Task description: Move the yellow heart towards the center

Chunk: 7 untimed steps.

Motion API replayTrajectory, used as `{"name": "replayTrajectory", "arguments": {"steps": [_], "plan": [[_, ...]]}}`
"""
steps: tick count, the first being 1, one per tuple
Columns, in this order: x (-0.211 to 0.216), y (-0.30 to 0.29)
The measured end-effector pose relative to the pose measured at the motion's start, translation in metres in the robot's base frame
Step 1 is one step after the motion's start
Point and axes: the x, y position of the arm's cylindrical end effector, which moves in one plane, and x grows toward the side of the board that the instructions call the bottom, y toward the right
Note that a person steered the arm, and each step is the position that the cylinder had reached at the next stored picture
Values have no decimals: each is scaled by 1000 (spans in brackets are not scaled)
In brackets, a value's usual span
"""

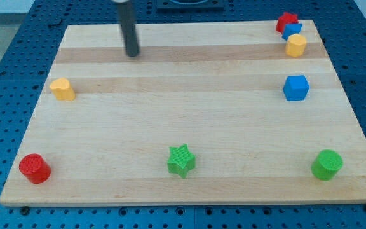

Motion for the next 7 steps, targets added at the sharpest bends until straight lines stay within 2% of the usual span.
{"name": "replayTrajectory", "arguments": {"steps": [1, 2, 5, 7], "plan": [[22, -81], [61, -137], [79, -139], [123, -139]]}}
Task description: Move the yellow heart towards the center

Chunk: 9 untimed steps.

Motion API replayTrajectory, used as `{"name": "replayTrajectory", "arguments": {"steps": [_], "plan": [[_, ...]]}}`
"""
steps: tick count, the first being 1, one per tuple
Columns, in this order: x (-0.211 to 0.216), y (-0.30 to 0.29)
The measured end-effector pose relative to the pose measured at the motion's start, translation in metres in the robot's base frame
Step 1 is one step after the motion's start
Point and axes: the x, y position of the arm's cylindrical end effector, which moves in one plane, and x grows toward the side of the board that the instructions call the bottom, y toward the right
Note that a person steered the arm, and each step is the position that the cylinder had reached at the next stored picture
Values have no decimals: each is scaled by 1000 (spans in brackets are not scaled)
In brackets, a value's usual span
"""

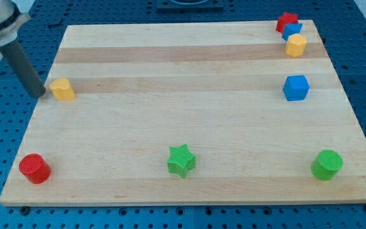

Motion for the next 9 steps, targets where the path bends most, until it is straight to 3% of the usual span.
{"name": "replayTrajectory", "arguments": {"steps": [1, 2, 5, 7, 9], "plan": [[8, 18], [-7, 61], [-48, 97], [-86, 181], [-91, 148]]}}
